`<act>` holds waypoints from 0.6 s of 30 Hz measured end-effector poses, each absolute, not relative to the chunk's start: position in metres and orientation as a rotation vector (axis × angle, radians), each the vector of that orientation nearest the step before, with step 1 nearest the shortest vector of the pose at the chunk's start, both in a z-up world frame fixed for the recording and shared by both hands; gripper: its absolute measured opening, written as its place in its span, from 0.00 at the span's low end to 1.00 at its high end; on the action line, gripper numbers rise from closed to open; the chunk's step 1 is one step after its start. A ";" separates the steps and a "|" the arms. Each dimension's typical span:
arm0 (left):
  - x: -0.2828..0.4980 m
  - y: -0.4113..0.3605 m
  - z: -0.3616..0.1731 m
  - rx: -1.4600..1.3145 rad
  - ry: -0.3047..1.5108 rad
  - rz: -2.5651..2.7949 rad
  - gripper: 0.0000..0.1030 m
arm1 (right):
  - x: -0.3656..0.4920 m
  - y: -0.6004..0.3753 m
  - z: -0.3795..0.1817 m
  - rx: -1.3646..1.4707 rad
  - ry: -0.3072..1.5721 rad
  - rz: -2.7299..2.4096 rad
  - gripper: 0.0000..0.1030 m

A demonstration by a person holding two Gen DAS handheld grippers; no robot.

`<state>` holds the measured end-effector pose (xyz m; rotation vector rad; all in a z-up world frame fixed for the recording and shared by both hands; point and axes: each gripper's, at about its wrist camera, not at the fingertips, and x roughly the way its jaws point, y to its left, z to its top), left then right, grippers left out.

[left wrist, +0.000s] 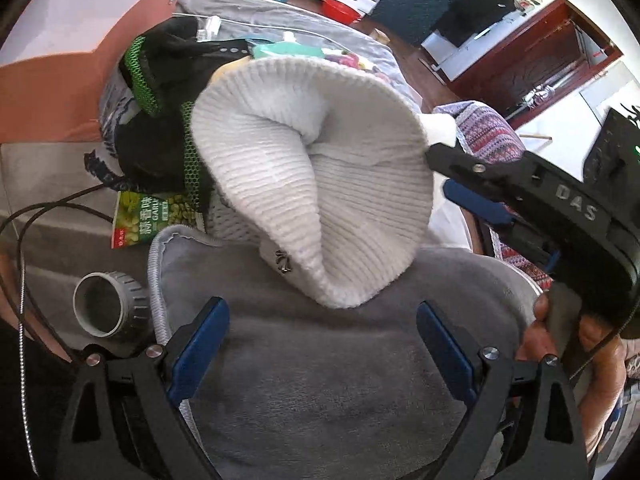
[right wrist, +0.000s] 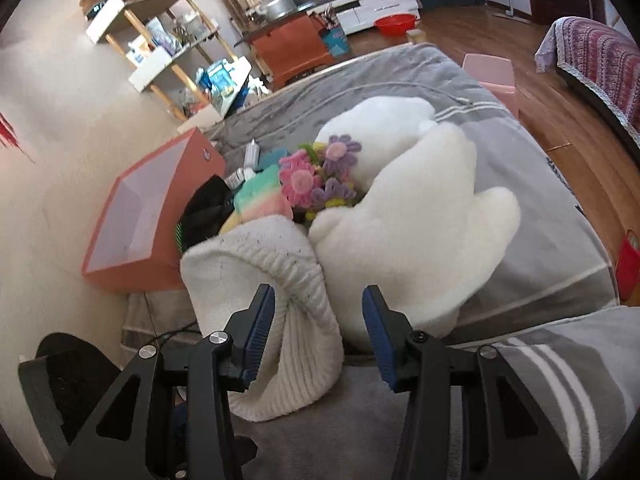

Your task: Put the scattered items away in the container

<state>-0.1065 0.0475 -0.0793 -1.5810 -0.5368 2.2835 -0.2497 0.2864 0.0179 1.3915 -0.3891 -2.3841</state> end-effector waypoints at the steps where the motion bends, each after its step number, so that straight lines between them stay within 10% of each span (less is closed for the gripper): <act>1: -0.108 0.051 -0.078 -1.578 -0.521 2.288 0.93 | -0.251 0.285 0.015 1.407 -0.385 -2.373 0.43; 12: -0.133 0.081 -0.095 -1.668 -0.407 2.231 0.93 | -0.273 0.270 -0.011 1.539 -0.336 -2.247 0.42; 18: -0.140 0.080 -0.099 -1.645 -0.356 2.270 0.93 | -0.282 0.270 -0.029 1.640 -0.361 -2.203 0.17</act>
